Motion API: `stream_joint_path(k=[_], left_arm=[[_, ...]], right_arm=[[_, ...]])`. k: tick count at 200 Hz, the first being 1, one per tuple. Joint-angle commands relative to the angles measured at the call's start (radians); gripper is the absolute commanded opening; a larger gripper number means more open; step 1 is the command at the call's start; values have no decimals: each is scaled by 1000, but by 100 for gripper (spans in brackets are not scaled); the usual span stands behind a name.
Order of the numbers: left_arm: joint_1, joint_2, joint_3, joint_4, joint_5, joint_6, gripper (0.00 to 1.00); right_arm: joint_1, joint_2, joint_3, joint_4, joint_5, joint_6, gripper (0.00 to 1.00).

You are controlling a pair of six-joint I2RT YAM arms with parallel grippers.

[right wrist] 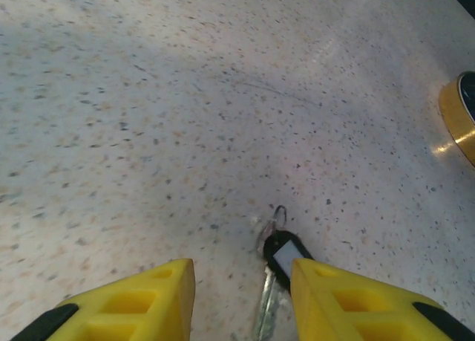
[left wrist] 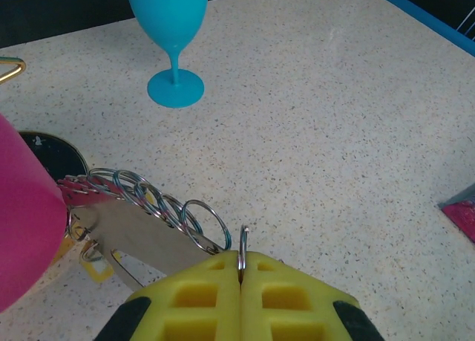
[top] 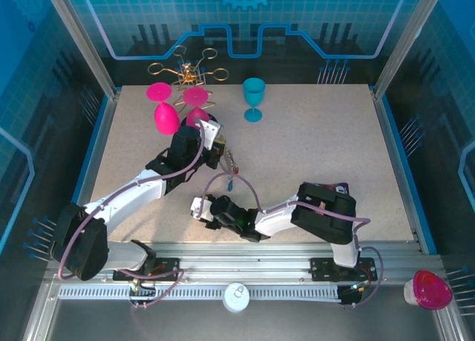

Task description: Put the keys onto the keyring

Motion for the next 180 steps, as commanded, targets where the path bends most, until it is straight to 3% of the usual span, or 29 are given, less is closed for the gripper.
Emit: stream_joint_path(k=[1, 102, 157, 180], left_arm=[[9, 9, 13, 68, 19, -18, 0], [9, 14, 8, 81, 40, -7, 0], [9, 8, 5, 81, 47, 6, 0], [9, 2, 2, 81, 47, 14, 0]], right_arm=[[-28, 38, 57, 34, 9, 12, 42], [-72, 146, 142, -7, -76, 60, 41], [-74, 177, 160, -40, -39, 58, 28], [-73, 168, 148, -33, -40, 56, 13]])
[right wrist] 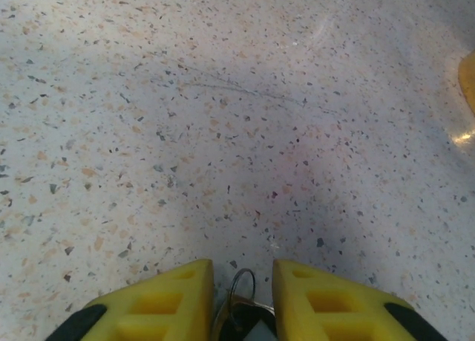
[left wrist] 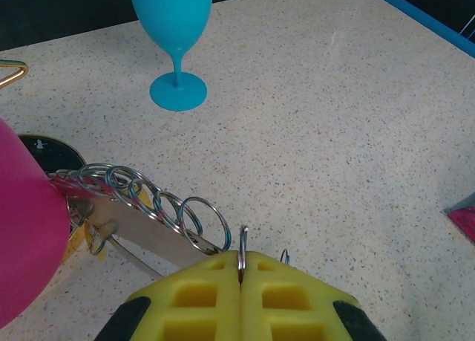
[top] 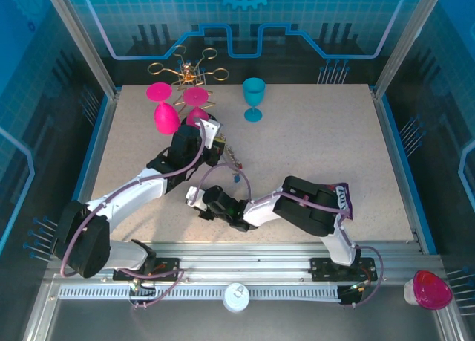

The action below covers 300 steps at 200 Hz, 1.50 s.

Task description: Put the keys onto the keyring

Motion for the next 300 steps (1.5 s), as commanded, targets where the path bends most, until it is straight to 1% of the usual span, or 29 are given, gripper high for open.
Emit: stream_joint_path(k=[1, 11, 23, 47, 76, 114, 123, 159, 187, 207, 230, 278, 300], left_arm=[[1, -14, 3, 52, 38, 10, 0], [2, -17, 1, 52, 38, 16, 0], [2, -21, -3, 53, 36, 24, 0], [1, -29, -10, 55, 32, 42, 0], [0, -34, -13, 54, 33, 60, 0], [-1, -41, -24, 58, 30, 95, 0], [-2, -43, -26, 57, 31, 106, 0], [-3, -53, -42, 61, 41, 160, 0], [-9, -78, -69, 83, 58, 205, 0], [-12, -90, -82, 92, 74, 229, 0], [-18, -96, -88, 86, 95, 263, 0], [-58, -110, -121, 78, 84, 354, 0], [-65, -120, -141, 96, 71, 367, 0]], right_arm=[[-10, 18, 6, -4, 12, 6, 12], [-10, 0, -12, 4, 10, 6, 5], [-10, -37, -42, 8, -2, 6, 0], [-2, -154, -134, -17, -36, 29, 0], [5, -338, -299, -97, -83, 133, 0], [3, -590, -433, -313, -130, 304, 0], [-5, -642, -449, -389, -133, 338, 0], [-89, -833, -477, -610, -182, 462, 0], [-214, -938, -473, -769, -262, 534, 0], [-314, -955, -445, -864, -316, 566, 0], [-403, -916, -396, -915, -372, 572, 0], [-537, -731, -233, -1030, -410, 556, 0], [-579, -651, -167, -1058, -414, 537, 0]])
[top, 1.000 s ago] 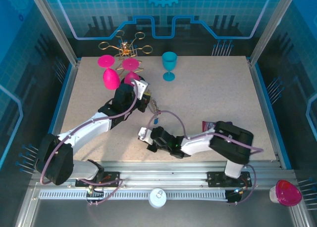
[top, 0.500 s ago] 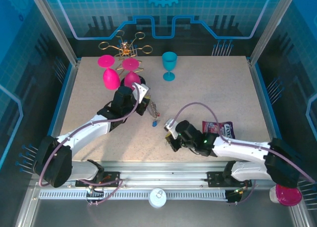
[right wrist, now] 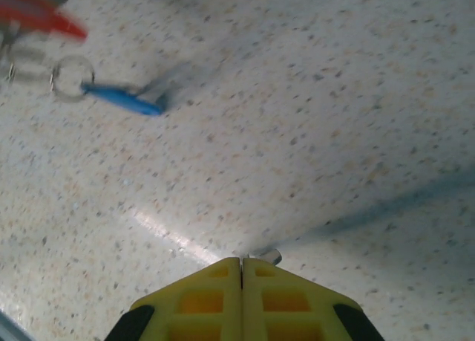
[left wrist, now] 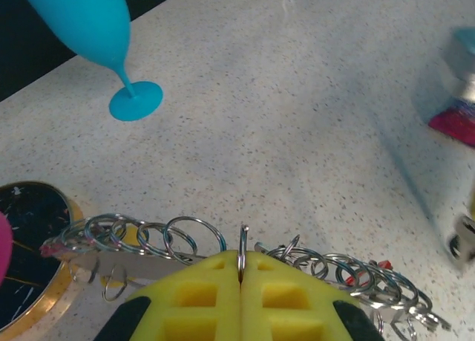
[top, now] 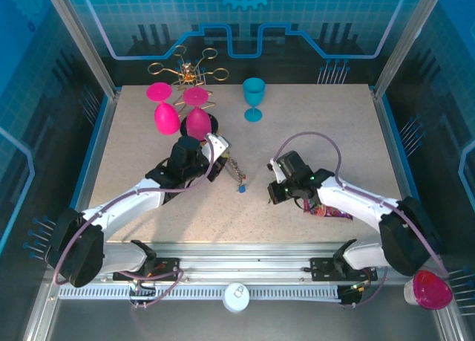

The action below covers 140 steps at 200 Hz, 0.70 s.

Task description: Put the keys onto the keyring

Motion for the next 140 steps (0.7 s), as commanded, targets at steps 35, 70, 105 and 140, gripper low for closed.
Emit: stream_joint_path(k=[35, 70, 105, 140], left_arm=[[-16, -67, -50, 69, 34, 85, 0], [-41, -94, -75, 58, 61, 127, 0], [-49, -106, -90, 67, 82, 145, 0], [-50, -106, -93, 72, 74, 153, 0]], right_arm=[[-79, 174, 147, -44, -19, -12, 0], [-96, 285, 205, -3, -31, -19, 0], [-107, 376, 264, 7, -33, -29, 0], [-108, 426, 297, -13, -40, -42, 0]])
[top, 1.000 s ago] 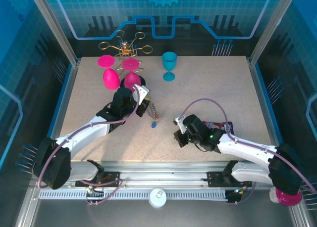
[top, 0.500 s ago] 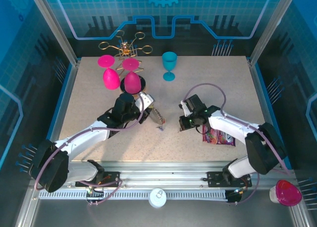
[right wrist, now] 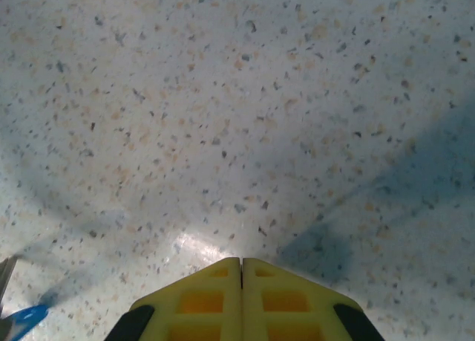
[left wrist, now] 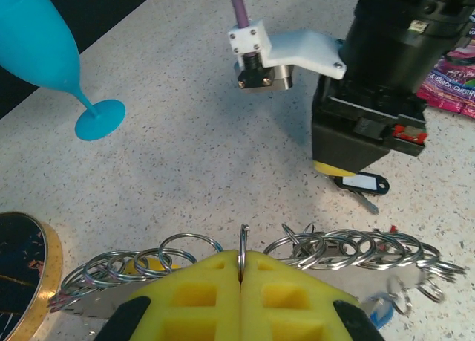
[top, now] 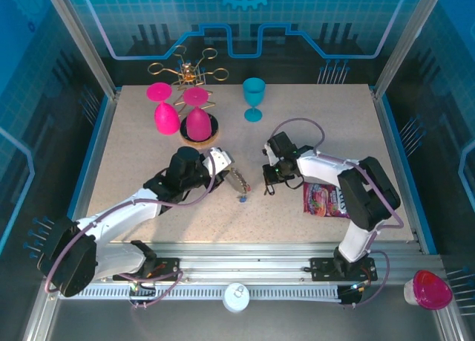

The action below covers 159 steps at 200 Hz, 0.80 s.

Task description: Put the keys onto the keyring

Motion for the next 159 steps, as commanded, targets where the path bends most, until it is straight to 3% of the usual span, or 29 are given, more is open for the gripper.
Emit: stream_joint_path(k=[1, 100, 159], left_arm=[[-7, -28, -5, 50, 28, 24, 0], [-7, -24, -2, 51, 29, 30, 0], [-6, -25, 0, 51, 33, 30, 0]], right_arm=[[-14, 29, 35, -14, -23, -20, 0], [-14, 43, 35, -58, -47, -36, 16], [-15, 31, 36, -74, -46, -45, 14]])
